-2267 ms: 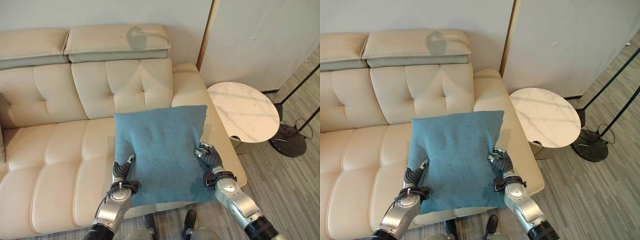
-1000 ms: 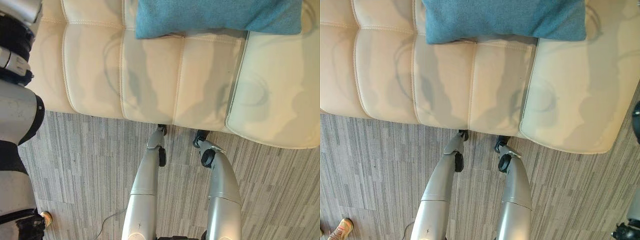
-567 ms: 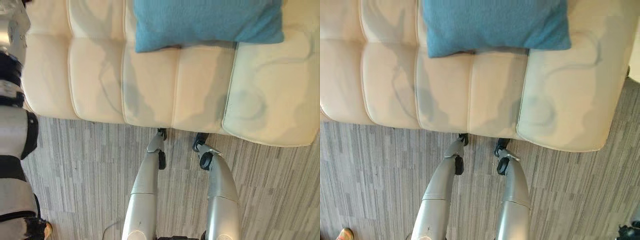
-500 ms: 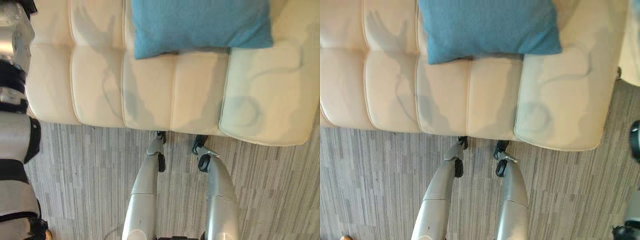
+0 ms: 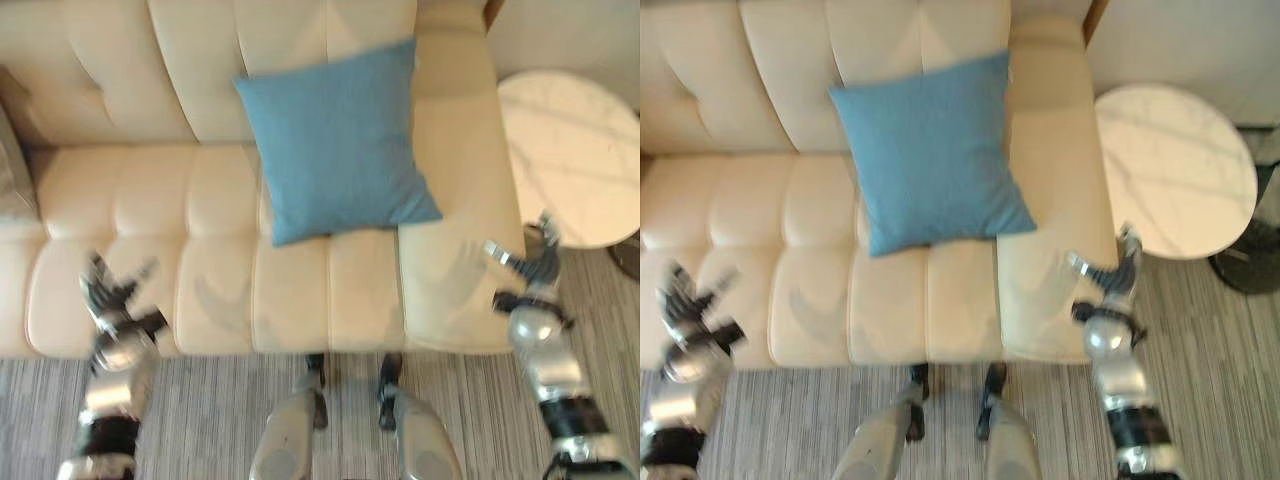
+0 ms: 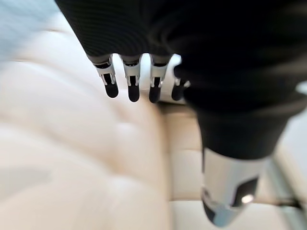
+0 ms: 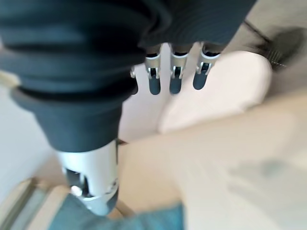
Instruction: Pick up all the scattered cushions and arrange them neatly on the sofa.
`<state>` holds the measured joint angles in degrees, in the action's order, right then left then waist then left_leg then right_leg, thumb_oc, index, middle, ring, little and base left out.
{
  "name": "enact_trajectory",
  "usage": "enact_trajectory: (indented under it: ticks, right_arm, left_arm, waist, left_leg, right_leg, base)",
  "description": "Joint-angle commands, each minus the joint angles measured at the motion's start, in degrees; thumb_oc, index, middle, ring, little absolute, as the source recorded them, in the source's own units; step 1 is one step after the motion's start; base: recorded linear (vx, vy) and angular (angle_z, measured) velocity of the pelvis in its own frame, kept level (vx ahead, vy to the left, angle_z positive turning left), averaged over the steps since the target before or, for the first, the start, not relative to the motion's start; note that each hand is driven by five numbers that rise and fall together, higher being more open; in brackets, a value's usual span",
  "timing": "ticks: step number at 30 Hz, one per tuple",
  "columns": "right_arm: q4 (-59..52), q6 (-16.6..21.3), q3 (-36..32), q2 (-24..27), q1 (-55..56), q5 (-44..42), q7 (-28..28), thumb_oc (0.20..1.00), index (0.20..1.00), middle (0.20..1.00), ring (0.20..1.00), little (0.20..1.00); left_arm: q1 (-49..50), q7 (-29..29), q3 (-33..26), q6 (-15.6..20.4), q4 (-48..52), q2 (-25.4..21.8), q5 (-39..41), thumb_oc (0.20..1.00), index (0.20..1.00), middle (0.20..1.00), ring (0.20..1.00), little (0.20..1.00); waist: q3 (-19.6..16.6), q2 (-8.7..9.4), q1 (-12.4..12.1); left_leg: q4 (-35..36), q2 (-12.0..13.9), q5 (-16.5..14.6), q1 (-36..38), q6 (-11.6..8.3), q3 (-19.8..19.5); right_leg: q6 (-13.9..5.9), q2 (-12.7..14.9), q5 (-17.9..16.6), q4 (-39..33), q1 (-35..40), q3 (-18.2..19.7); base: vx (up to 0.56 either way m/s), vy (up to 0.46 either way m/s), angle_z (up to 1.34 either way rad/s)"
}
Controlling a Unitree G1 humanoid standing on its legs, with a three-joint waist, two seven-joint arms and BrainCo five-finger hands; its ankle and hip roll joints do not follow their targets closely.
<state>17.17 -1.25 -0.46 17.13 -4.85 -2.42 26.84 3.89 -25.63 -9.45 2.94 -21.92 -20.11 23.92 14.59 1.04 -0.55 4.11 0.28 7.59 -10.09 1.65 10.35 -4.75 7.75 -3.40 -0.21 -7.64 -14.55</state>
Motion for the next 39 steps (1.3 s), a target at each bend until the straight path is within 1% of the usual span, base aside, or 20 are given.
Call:
enact_trajectory:
  ticks: [1, 2, 5, 12, 13, 15, 16, 17, 19, 20, 22, 27, 28, 30, 33, 35, 36, 37, 38, 39]
  right_arm:
    - [3.8, 3.5, 1.4, 5.4, -6.5, -1.8, -5.2, 1.0, 1.0, 1.0, 1.0, 1.0]
    - [5.9, 3.4, 1.1, 4.3, -3.9, -2.1, -6.9, 1.0, 1.0, 1.0, 1.0, 1.0]
    - [7.8, 2.9, 0.7, 3.8, -0.6, -1.0, -8.7, 1.0, 1.0, 1.0, 1.0, 1.0]
    - [13.1, 1.8, -0.2, 1.7, 4.1, -3.5, -12.5, 1.0, 1.0, 1.0, 1.0, 1.0]
    - [14.4, 1.7, -0.2, 1.4, 4.6, -3.6, -13.0, 1.0, 1.0, 1.0, 1.0, 1.0]
    - [18.9, 1.4, 0.2, 0.6, 4.5, -3.9, -13.5, 1.0, 1.0, 1.0, 1.0, 1.0]
    - [20.9, 1.2, 0.1, 0.3, 4.3, -4.2, -13.7, 1.0, 1.0, 1.0, 1.0, 1.0]
    - [21.7, 1.1, 0.2, 0.3, 4.2, -4.5, -13.9, 1.0, 1.0, 1.0, 1.0, 1.0]
    - [26.0, 1.0, 0.9, 0.1, 3.8, -5.1, -14.5, 1.0, 1.0, 1.0, 1.0, 1.0]
    - [29.9, 0.8, 1.8, 0.2, 3.7, -5.2, -14.8, 1.0, 1.0, 1.0, 1.0, 1.0]
    - [31.8, 0.3, 2.2, 0.6, 4.0, -5.5, -15.4, 1.0, 1.0, 1.0, 1.0, 1.0]
    - [31.0, 0.2, 2.8, 1.5, 3.6, -6.2, -15.5, 1.0, 1.0, 1.0, 1.0, 1.0]
    - [31.0, 0.2, 2.8, 1.5, 3.6, -6.2, -15.4, 1.0, 1.0, 1.0, 1.0, 1.0]
    - [29.7, 0.7, 3.1, 2.3, 3.6, -7.2, -14.9, 1.0, 1.0, 1.0, 1.0, 1.0]
    - [29.1, 0.9, 3.5, 2.9, 3.5, -7.5, -15.0, 1.0, 1.0, 1.0, 1.0, 1.0]
    - [29.4, 0.6, 3.9, 3.6, 2.9, -7.0, -14.8, 1.0, 1.0, 1.0, 1.0, 1.0]
    - [29.4, 0.6, 3.9, 3.6, 2.9, -7.0, -14.8, 1.0, 1.0, 1.0, 1.0, 1.0]
    - [29.3, 0.4, 3.8, 3.6, 2.9, -6.9, -15.0, 1.0, 1.0, 1.0, 1.0, 1.0]
    - [29.2, 0.2, 3.8, 3.6, 3.1, -6.8, -15.3, 1.0, 1.0, 1.0, 1.0, 1.0]
    - [29.2, 0.2, 3.8, 3.6, 3.1, -6.8, -15.3, 1.0, 1.0, 1.0, 1.0, 1.0]
  left_arm:
    - [-5.8, 4.8, 0.4, 1.1, -3.2, -3.8, -3.4, 1.0, 1.0, 1.0, 1.0, 1.0]
    - [-3.2, 7.0, 1.1, 0.3, -4.4, -2.2, -5.0, 1.0, 1.0, 1.0, 1.0, 1.0]
    - [-1.1, 9.5, 2.2, -1.1, -6.9, -1.7, -8.4, 1.0, 1.0, 1.0, 1.0, 1.0]
    - [1.5, 13.3, 7.3, -2.9, -12.8, -1.3, -17.2, 1.0, 1.0, 1.0, 1.0, 1.0]
    - [2.1, 13.8, 7.5, -3.0, -13.0, -1.0, -17.6, 1.0, 1.0, 1.0, 1.0, 1.0]
    - [2.5, 14.1, 7.7, -3.4, -17.5, -0.3, -18.4, 1.0, 1.0, 1.0, 1.0, 1.0]
    - [2.2, 14.3, 7.7, -3.8, -19.3, 0.0, -18.4, 1.0, 1.0, 1.0, 1.0, 1.0]
    - [1.9, 14.2, 8.0, -4.0, -20.6, 0.1, -18.7, 1.0, 1.0, 1.0, 1.0, 1.0]
    - [0.8, 13.9, 9.2, -4.3, -24.0, 0.1, -20.0, 1.0, 1.0, 1.0, 1.0, 1.0]
    - [0.0, 14.0, 10.1, -4.6, -27.0, 0.5, -20.1, 1.0, 1.0, 1.0, 1.0, 1.0]
    - [-0.1, 14.1, 10.4, -4.8, -28.8, 0.5, -19.3, 1.0, 1.0, 1.0, 1.0, 1.0]
    - [-0.7, 13.4, 9.4, -4.7, -29.6, 0.2, -17.5, 1.0, 1.0, 1.0, 1.0, 1.0]
    - [-0.7, 13.4, 9.4, -4.7, -29.6, 0.2, -17.4, 1.0, 1.0, 1.0, 1.0, 1.0]
    - [-1.8, 13.2, 9.6, -4.5, -28.7, 0.0, -16.4, 1.0, 1.0, 1.0, 1.0, 1.0]
    - [-2.3, 13.3, 10.1, -4.4, -28.1, 0.4, -16.0, 1.0, 1.0, 1.0, 1.0, 1.0]
    - [-2.4, 13.2, 10.2, -4.0, -28.0, 1.0, -15.0, 1.0, 1.0, 1.0, 1.0, 1.0]
    - [-2.5, 13.2, 10.2, -4.0, -28.0, 1.0, -15.0, 1.0, 1.0, 1.0, 1.0, 1.0]
    - [-2.1, 13.2, 10.0, -4.1, -27.9, 1.1, -14.9, 1.0, 1.0, 1.0, 1.0, 1.0]
    - [-1.5, 13.5, 9.6, -4.3, -28.2, 1.3, -14.6, 1.0, 1.0, 1.0, 1.0, 1.0]
    - [-1.5, 13.5, 9.6, -4.3, -28.2, 1.3, -14.6, 1.0, 1.0, 1.0, 1.0, 1.0]
  waist:
    - [-2.8, 0.31, -0.3]
    - [-4.1, 0.12, -0.4]
    - [-5.9, -0.06, -0.2]
    - [-7.6, -0.4, 0.9]
    - [-7.6, -0.39, 1.0]
    - [-7.3, -0.39, 0.8]
    - [-7.0, -0.5, 0.9]
    - [-6.8, -0.65, 1.2]
    - [-6.5, -1.06, 1.3]
    - [-6.9, -1.15, 1.4]
    - [-7.8, -0.98, 1.9]
    - [-8.0, -0.8, 1.8]
    - [-8.0, -0.81, 1.9]
    - [-6.7, -1.28, 2.3]
    - [-5.5, -1.68, 3.0]
    - [-4.4, -1.25, 2.4]
    - [-4.5, -1.27, 2.4]
    - [-4.8, -0.96, 2.5]
    - [-5.1, -0.29, 2.4]
    - [-5.2, -0.3, 2.4]
  left_leg:
    - [0.9, -0.7, -6.9, 2.5, -2.1, 0.1]
    - [0.9, -0.5, -7.6, 4.5, -2.12, 0.6]
    - [0.9, -0.6, -8.4, 6.8, -1.98, 0.7]
    - [0.9, -1.1, -9.5, 10.0, -1.47, 1.1]
    - [0.9, -1.2, -9.6, 10.1, -1.42, 1.4]
    - [0.9, -0.9, -9.5, 10.1, -1.41, 3.7]
    - [0.9, -0.5, -9.2, 10.1, -1.4, 3.8]
    - [0.9, -0.2, -8.8, 10.0, -1.32, 3.9]
    - [0.9, 0.6, -8.3, 10.1, -1.21, 4.1]
    - [0.9, 0.8, -8.4, 10.4, -1.09, 4.0]
    - [0.9, 0.6, -8.0, 10.4, -1.26, 3.3]
    - [0.9, 1.3, -4.4, 8.0, -2.9, 3.1]
    - [0.9, 1.3, -4.4, 8.0, -2.92, 3.1]
    - [0.9, 2.4, -1.3, 6.0, -4.95, 2.4]
    - [0.9, 2.9, 0.4, 4.9, -6.07, 1.8]
    - [0.9, 1.9, 0.3, 6.4, -5.75, -1.2]
    - [0.9, 1.9, 0.4, 6.3, -5.75, -1.3]
    - [-0.5, 1.6, -0.7, 6.9, -5.31, -1.1]
    - [-5.7, 1.2, -5.1, 7.7, -4.24, -0.1]
    - [-5.8, 1.2, -5.1, 7.5, -4.24, -0.1]
  right_leg:
    - [-5.44, 2.6, -2.5, -4.8, 0.8, -2.7]
    - [-5.62, 2.6, -2.1, -4.8, 2.5, -2.8]
    - [-5.7, 2.8, -1.7, -4.8, 5.1, -3.0]
    - [-5.92, 2.9, -1.8, -4.8, 8.1, -2.4]
    - [-6.1, 2.9, -2.1, -4.8, 8.0, -2.4]
    - [-7.03, 3.2, -5.1, -4.8, 6.7, -2.6]
    - [-6.95, 2.8, -5.0, -4.8, 7.1, -2.3]
    - [-6.47, 2.3, -3.8, -2.9, 6.6, -0.9]
    - [-4.83, 0.5, 1.4, 2.4, 6.5, 2.1]
    - [-3.84, -0.6, 5.3, 6.8, 8.0, 3.1]
    - [-3.29, -2.8, 8.8, 9.8, 9.9, 6.1]
    - [-0.57, -5.4, 10.4, 2.5, 12.9, 7.4]
    - [-0.54, -5.4, 10.3, 2.4, 12.9, 7.4]
    - [0.92, -7.2, 9.7, -1.7, 13.9, 6.9]
    - [1.62, -7.9, 8.8, -3.0, 14.3, 5.1]
    - [1.9, -7.3, 8.2, -2.2, 13.5, 4.5]
    - [1.92, -7.4, 8.2, -2.3, 13.5, 4.5]
    - [1.83, -7.0, 7.7, -2.1, 13.1, 4.5]
    - [1.78, -6.3, 7.4, -1.9, 12.4, 4.7]
    - [1.8, -6.3, 7.3, -1.9, 12.3, 4.7]
  base:
    - [0.0, 0.077, -0.14]
    - [0.0, 0.077, -0.16]
    - [0.01, 0.069, -0.07]
    - [-0.04, 0.08, -0.02]
    - [-0.08, 0.06, -0.13]
    - [-0.19, 0.062, -0.27]
    - [-0.21, 0.009, -0.51]
    - [-0.17, -0.016, -0.48]
    - [-0.17, -0.048, -0.26]
    - [-0.19, -0.148, -0.05]
    - [-0.15, -0.167, 0.05]
    - [-0.19, -0.226, -0.06]
    - [-0.27, -0.306, -0.2]
    - [-0.31, -0.313, -0.03]
    - [-0.35, -0.292, 0.29]
    - [-0.3, -0.194, 0.33]
    - [-0.12, -0.076, -0.01]
    - [-0.14, -0.081, -0.06]
    - [-0.14, -0.081, -0.01]
    - [-0.13, -0.07, 0.03]
